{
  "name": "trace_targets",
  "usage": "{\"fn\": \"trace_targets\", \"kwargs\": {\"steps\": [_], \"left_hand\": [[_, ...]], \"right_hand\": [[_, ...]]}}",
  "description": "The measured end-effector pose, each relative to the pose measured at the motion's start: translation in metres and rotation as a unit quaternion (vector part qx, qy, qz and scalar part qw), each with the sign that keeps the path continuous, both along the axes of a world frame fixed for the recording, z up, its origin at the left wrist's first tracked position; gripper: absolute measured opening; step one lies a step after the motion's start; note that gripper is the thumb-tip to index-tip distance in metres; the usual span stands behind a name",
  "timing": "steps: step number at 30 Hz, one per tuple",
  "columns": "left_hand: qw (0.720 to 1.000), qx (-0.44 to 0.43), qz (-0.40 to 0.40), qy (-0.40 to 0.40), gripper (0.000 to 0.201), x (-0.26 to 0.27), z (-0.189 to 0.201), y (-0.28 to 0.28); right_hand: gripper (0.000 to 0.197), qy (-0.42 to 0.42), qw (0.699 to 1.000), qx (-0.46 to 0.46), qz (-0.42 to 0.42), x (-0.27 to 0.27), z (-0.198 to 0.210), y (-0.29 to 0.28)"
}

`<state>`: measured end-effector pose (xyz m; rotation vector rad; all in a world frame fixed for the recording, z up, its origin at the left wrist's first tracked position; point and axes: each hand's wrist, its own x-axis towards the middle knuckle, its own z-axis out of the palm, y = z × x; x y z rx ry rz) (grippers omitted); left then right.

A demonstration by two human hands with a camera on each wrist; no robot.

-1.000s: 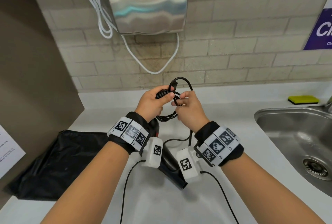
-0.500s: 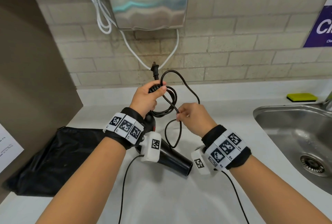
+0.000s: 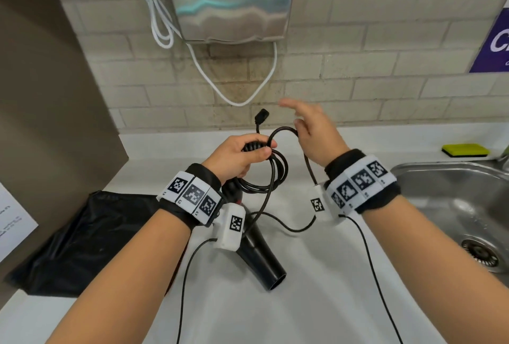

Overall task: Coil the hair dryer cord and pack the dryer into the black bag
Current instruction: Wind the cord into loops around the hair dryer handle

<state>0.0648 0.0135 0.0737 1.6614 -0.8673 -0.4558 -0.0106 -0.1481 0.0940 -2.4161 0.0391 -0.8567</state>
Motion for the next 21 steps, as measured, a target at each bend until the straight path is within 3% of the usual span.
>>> {"fn": "trace_targets", "kwargs": {"steps": [3, 5, 8, 13, 17, 21], "left_hand": [[1.000, 0.000, -0.028, -0.011, 0.017, 0.001, 0.000, 0.003], [0.999, -0.001, -0.033, -0.017, 0.018, 0.000, 0.000, 0.005], [0.999, -0.015, -0.035, -0.013, 0.021, 0.001, -0.001, 0.005], [0.999, -0.041, -0.021, -0.009, 0.021, -0.003, -0.001, 0.003], [0.997, -0.069, 0.032, -0.009, 0.016, -0.002, -0.005, -0.002], [0.990, -0.110, 0.081, 0.030, 0.015, 0.005, -0.006, 0.004]], "right_hand": [[0.064, 0.167, 0.966, 0.099, 0.173, 0.006, 0.001, -0.008], [0.065, 0.252, 0.940, 0.078, 0.219, 0.008, -0.002, -0.009], [0.042, 0.248, 0.938, -0.003, 0.242, 0.011, -0.011, -0.006], [0.029, 0.198, 0.969, -0.049, 0.142, 0.012, -0.020, -0.010], [0.023, 0.170, 0.983, 0.002, 0.068, 0.013, -0.032, -0.015], [0.023, 0.209, 0.974, 0.047, -0.074, 0.010, -0.055, -0.044]]}}
